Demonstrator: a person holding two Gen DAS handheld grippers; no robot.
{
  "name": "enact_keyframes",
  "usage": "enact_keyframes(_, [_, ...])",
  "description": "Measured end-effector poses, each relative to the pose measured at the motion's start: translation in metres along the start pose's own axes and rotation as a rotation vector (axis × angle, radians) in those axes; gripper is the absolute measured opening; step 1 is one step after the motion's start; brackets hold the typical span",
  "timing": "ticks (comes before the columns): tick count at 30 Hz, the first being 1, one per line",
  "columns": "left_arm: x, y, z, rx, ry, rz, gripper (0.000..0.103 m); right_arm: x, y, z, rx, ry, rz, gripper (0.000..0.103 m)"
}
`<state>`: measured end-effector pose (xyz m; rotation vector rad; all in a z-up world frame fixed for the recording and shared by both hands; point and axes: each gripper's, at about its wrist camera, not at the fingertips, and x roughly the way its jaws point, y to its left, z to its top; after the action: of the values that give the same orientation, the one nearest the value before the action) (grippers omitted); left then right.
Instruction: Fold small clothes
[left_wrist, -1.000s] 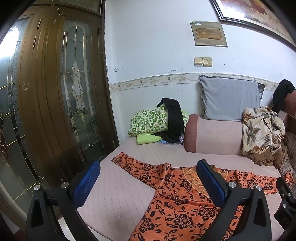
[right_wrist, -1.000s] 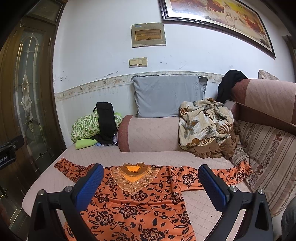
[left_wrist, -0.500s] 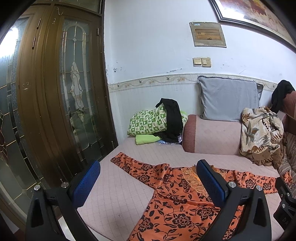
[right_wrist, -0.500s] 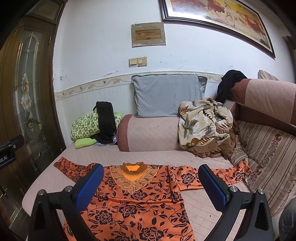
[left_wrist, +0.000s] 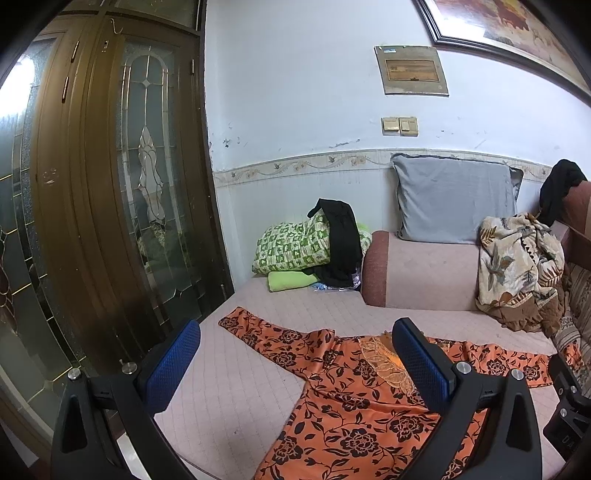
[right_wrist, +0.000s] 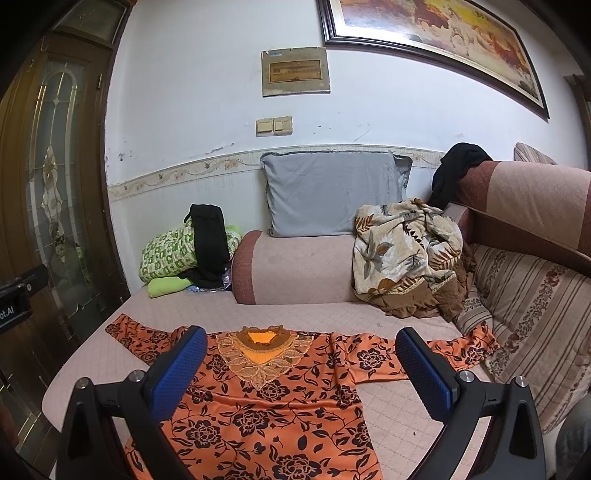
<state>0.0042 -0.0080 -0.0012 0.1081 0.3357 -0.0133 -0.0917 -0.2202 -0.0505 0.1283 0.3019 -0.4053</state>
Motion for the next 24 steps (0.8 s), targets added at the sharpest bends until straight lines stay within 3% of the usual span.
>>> enact_keyframes(7, [0.033,-0.013,-0.006,0.022,0.038,-0.017,0.103,0.028,-0.002,-0.004,0.009,0.039,-0.023,0.103])
enact_keyframes(14, [0.107,-0.042,-0.024,0.033,0.117,-0.053,0.103,0.082,-0.035,-0.028,0.042,0.127,-0.077,0.103])
enact_keyframes(20, [0.225,-0.086,-0.080,0.060,0.331,-0.129,0.103,0.157,-0.133,-0.084,0.201,0.249,-0.130,0.103])
enact_keyframes(24, [0.293,-0.113,-0.123,0.090,0.446,-0.114,0.103,0.208,-0.240,-0.129,0.455,0.365,-0.188,0.103])
